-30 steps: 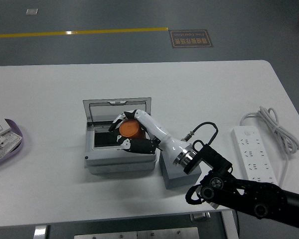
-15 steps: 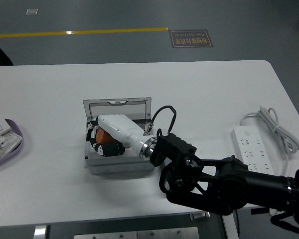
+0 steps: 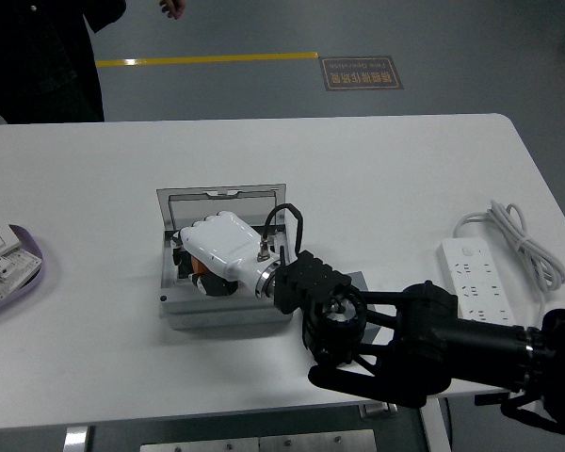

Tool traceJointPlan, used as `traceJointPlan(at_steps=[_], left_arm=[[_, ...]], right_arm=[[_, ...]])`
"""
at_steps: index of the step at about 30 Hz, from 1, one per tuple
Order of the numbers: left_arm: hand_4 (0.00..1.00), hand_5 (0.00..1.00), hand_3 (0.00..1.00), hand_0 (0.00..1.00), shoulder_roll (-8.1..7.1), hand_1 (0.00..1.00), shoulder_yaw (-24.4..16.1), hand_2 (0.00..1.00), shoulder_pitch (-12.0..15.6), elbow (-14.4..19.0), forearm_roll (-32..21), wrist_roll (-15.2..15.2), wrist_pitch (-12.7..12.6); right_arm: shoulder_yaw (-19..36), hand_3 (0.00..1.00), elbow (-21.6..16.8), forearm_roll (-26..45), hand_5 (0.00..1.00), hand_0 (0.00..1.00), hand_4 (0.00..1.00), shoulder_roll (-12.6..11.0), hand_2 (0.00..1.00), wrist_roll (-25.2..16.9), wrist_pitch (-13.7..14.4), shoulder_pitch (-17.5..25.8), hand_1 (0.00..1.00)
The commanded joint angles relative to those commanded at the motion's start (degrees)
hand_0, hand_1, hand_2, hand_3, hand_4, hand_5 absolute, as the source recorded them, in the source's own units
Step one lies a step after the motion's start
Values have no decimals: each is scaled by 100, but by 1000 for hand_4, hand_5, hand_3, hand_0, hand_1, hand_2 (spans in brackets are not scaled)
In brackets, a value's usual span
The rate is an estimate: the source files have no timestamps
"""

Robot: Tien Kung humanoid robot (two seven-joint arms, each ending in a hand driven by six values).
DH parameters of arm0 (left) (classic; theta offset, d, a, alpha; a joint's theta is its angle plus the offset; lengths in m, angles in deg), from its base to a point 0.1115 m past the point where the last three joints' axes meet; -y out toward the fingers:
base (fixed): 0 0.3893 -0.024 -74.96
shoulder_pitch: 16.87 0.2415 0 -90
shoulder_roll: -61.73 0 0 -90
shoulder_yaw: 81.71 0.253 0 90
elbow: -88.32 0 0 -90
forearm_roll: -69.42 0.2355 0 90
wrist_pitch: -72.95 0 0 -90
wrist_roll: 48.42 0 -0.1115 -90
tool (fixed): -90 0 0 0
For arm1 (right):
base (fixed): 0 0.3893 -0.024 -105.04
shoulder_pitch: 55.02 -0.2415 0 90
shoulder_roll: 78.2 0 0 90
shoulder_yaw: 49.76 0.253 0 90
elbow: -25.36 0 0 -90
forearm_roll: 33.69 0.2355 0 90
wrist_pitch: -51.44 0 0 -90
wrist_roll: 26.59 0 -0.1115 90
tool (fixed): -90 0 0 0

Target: Pick up the cylinder from the cube,place it in the box,flap close box

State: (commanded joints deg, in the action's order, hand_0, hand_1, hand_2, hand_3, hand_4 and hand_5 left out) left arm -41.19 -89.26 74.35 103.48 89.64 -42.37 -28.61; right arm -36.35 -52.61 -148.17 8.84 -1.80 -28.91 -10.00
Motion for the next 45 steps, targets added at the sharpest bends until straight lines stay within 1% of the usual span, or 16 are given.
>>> traceJointPlan(at_steps=[4, 5, 10, 11, 15, 16, 17, 22, 23, 28, 29, 34, 35, 40, 42, 45], left_arm=[[719, 186, 610, 514, 0, 565, 6, 562, -10, 6, 5, -1, 0], [719, 187, 609, 513, 1, 564, 7, 562, -13, 7, 8, 0, 0], [719, 187, 609, 513, 1, 564, 15, 562, -28, 17, 27, 1, 0], [719, 185, 609, 514, 1, 564, 19, 562, -30, 20, 28, 0, 0], [719, 185, 609, 514, 4, 564, 44, 562, -31, 31, 16, -8, -2], [719, 185, 609, 514, 7, 564, 50, 562, -29, 33, 11, -10, -2], [716, 186, 609, 513, 9, 563, 54, 561, -28, 35, 7, -11, -3], [716, 186, 609, 513, 18, 563, 48, 561, -6, 37, 2, -6, -1], [713, 186, 607, 513, 20, 563, 36, 561, -1, 37, 15, 2, 1], [713, 186, 607, 513, 12, 563, -1, 561, -1, 36, 63, 25, 8], [715, 185, 607, 513, 6, 563, -2, 561, -9, 36, 64, 24, 9], [715, 185, 607, 513, -20, 563, -7, 561, -40, 37, 69, 23, 9], [714, 184, 607, 513, -23, 563, -12, 561, -42, 37, 78, 27, 10], [714, 184, 607, 513, -31, 563, -60, 561, -60, 38, 148, 56, 17], [711, 182, 606, 512, -33, 563, -58, 561, -69, 40, 150, 55, 17], [711, 182, 606, 512, -32, 563, -53, 561, -75, 43, 148, 54, 16]], right_arm=[[-43, 667, 19, -108, 180, 761, 588, 1, 677, 10, -100, -21, 670], [-50, 699, 23, -123, 225, 795, 739, 0, 701, 7, -117, -25, 683], [-72, 699, 46, -166, 225, 795, 739, -4, 701, -31, -186, -24, 683], [-72, 730, 51, -168, 291, 801, 860, -5, 703, -44, -204, -21, 683], [-34, 730, 15, -75, 291, 801, 860, -36, 703, -108, -188, 13, 683], [-7, 730, -27, 27, 291, 801, 860, -61, 703, -143, -130, 33, 683], [26, 755, -81, 157, 383, 807, 972, -94, 700, -186, -54, 56, 683], [350, 755, -628, 1033, 383, 807, 972, -424, 700, -593, 460, 217, 683], [430, 766, -774, 1246, 428, 812, 998, -512, 696, -676, 573, 227, 681], [692, 766, -1318, 2081, 428, 812, 998, -787, 696, -877, 886, 102, 681], [748, 734, -1358, 2259, 326, 773, 899, -837, 669, -926, 952, 27, 658], [820, 734, -1007, 2938, 326, 773, 899, -980, 669, -1111, 1122, -361, 658], [802, 697, -909, 3048, 297, 712, 818, -990, 652, -1151, 1146, -427, 637], [515, 697, -280, 3680, 297, 712, 818, -964, 652, -1416, 1240, -752, 637], [387, 697, -54, 3885, 316, 670, 849, -964, 630, -1483, 1244, -811, 613], [228, 697, 103, 4023, 316, 670, 849, -994, 630, -1528, 1249, -831, 613]])
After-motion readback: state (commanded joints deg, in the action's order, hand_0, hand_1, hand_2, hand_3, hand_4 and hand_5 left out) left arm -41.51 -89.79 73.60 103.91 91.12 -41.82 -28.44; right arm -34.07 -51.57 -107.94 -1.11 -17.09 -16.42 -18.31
